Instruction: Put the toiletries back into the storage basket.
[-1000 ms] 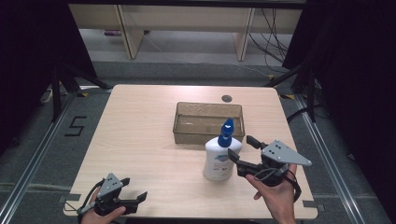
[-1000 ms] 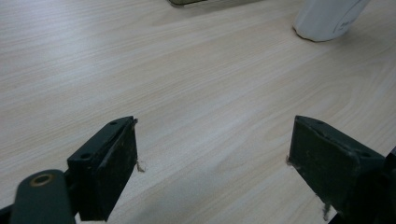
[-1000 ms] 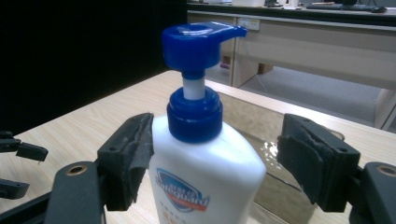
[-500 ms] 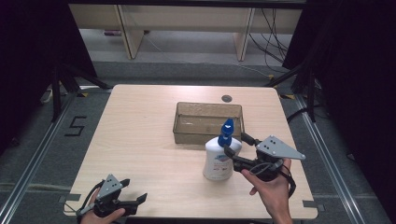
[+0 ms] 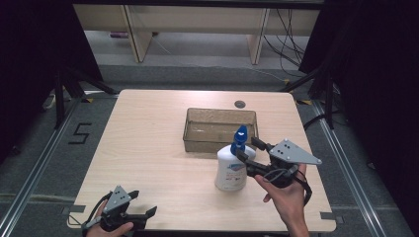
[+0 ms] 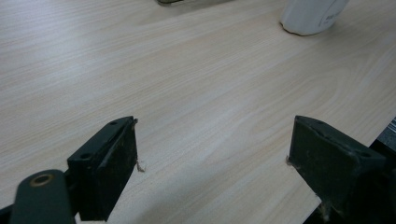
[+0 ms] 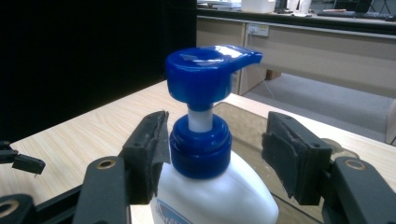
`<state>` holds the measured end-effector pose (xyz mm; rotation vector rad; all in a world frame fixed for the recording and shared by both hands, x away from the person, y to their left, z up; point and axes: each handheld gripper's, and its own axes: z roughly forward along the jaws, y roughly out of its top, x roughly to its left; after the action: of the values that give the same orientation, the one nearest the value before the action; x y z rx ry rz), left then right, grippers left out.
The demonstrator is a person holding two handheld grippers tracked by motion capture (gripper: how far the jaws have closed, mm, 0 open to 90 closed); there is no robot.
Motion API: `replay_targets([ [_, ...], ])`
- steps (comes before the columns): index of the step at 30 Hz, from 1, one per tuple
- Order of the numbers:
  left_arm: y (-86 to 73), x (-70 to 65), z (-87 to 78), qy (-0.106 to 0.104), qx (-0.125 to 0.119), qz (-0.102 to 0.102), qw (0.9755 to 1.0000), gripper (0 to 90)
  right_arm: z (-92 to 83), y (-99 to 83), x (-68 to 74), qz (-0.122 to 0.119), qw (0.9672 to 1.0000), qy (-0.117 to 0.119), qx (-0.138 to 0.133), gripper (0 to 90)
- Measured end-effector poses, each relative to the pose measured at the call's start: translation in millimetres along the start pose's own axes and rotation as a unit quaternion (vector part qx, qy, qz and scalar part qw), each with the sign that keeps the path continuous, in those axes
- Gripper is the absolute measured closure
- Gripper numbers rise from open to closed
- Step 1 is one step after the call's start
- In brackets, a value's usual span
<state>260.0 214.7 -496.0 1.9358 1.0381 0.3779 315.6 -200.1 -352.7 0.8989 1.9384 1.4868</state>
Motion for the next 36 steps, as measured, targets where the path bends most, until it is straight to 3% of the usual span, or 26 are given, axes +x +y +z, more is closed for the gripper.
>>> replay_targets([
  [10, -0.3, -0.9, -0.1, -0.001, 0.0, 0.003, 1.0, 14.8, 10.4, 4.9, 6.5, -0.004, 0.9998, 0.021, -0.002, 49.1],
  [11, -0.4, -1.0, -0.1, -0.001, 0.001, 0.002, 1.0, 14.7, 11.0, 5.5, 5.2, -0.018, 0.9997, 0.014, -0.004, 50.7],
  [12, -0.1, -1.4, -0.8, 0.004, 0.006, 0.002, 1.0, 14.7, 11.8, 5.3, 6.6, -0.006, 0.9998, 0.02, -0.001, 53.5],
  [15, -0.6, -0.7, 0.4, -0.003, 0.001, -0.001, 1.0, 14.7, 14.9, 5.3, 5.6, 0.0, 0.9997, 0.024, -0.007, 55.9],
  [16, -0.6, -0.6, 0.2, -0.001, 0.003, 0.001, 1.0, 14.7, 15.1, 5.7, 4.6, -0.01, 0.9998, 0.017, -0.009, 56.3],
  [22, -0.7, -1.1, 0.8, -0.003, 0.002, -0.001, 1.0, 14.7, 19.3, 5.8, 8.2, -0.005, 0.9998, 0.014, -0.01, 59.3],
  [24, -0.8, -0.7, 0.6, -0.002, 0.004, 0.001, 1.0, 14.7, 19.8, 6.2, 6.7, -0.016, 0.9998, 0.011, -0.009, 60.2],
  [36, -0.7, -1.2, 0.8, -0.004, 0.004, 0.001, 1.0, 14.7, 27.3, 3.0, 6.8, 0.002, 0.9994, 0.016, -0.03, 62.1],
])
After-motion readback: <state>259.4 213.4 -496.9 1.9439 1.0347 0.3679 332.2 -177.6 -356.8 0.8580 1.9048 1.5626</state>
